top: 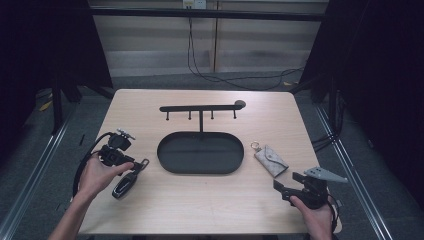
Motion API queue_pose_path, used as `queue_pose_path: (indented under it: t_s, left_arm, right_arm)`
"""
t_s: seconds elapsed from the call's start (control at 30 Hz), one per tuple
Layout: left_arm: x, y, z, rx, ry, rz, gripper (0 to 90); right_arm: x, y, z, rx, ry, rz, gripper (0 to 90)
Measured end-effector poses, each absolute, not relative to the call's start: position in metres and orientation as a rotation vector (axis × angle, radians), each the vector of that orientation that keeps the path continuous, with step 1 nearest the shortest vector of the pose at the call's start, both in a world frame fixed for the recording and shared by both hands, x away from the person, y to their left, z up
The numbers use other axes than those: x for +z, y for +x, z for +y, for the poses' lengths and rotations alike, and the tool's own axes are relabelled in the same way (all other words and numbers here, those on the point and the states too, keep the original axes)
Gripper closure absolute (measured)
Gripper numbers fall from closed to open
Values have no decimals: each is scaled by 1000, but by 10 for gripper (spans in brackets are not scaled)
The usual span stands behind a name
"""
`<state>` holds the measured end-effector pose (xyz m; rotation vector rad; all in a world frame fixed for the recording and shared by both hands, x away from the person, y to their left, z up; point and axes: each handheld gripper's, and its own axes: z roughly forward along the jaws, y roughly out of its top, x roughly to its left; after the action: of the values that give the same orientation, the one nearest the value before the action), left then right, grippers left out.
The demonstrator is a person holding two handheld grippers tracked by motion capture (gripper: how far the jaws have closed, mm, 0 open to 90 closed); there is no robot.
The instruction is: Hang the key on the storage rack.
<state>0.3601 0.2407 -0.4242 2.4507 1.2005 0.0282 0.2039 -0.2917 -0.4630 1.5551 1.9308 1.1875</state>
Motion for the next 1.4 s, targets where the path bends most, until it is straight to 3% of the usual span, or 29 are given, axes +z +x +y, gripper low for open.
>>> queue_pose_path:
  t_s: [0.6, 1.4]
  left_arm:
    - [-446, 388, 232, -14, 2602, 1222, 604]
    - [-459, 401, 221, -51, 2667, 1248, 667]
  right_arm:
    - [-465, 207, -290, 1165, 1557, 1948, 152]
    - [-465, 207, -290, 1160, 1557, 1947, 152]
